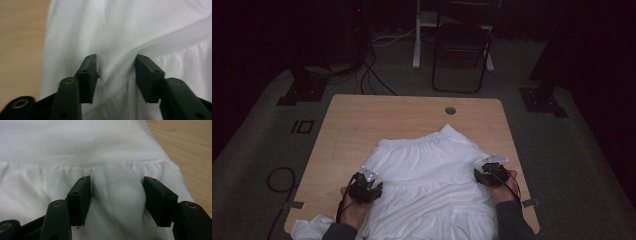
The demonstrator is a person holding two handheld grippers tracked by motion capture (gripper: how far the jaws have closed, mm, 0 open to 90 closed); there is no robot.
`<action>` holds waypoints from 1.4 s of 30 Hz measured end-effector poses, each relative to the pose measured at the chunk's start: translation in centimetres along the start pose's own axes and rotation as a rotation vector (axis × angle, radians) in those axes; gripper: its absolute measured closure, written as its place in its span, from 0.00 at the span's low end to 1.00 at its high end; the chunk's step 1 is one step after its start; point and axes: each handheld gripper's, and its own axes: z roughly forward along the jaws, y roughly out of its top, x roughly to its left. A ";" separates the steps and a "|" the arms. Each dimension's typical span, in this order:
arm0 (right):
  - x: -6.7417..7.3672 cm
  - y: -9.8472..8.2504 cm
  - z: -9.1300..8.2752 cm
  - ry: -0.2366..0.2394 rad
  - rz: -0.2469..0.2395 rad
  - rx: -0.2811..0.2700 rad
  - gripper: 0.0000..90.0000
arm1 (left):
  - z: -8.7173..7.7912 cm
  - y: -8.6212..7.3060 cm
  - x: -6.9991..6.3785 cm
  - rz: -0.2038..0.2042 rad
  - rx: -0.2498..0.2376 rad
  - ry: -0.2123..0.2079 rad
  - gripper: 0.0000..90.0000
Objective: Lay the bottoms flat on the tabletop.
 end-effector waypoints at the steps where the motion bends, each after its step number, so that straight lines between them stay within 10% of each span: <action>1: 0.0 0.2 0.2 0.000 0.002 -0.005 0.45 | 0.7 0.9 0.5 0.008 0.006 0.020 0.63; 9: -0.4 2.8 2.9 -0.020 0.028 -0.031 0.46 | 5.1 5.9 4.2 0.027 0.025 0.145 0.68; 14: -0.7 5.0 4.9 -0.037 0.039 -0.039 0.47 | 7.5 7.9 6.3 -0.052 -0.030 0.162 0.70; 25: -2.9 9.5 8.9 -0.112 0.120 0.000 0.48 | 10.2 11.1 7.1 -0.136 -0.015 0.225 0.62; 28: -3.0 10.5 9.4 -0.119 0.133 0.036 0.47 | 9.9 11.4 6.7 -0.155 0.011 0.199 0.56; 37: -1.8 6.9 5.2 -0.038 0.086 0.006 0.43 | 6.6 8.0 3.7 0.014 -0.010 0.095 0.52; 42: -2.8 6.0 6.0 -0.015 0.138 -0.003 0.44 | 7.8 7.9 5.2 -0.028 -0.077 0.078 0.55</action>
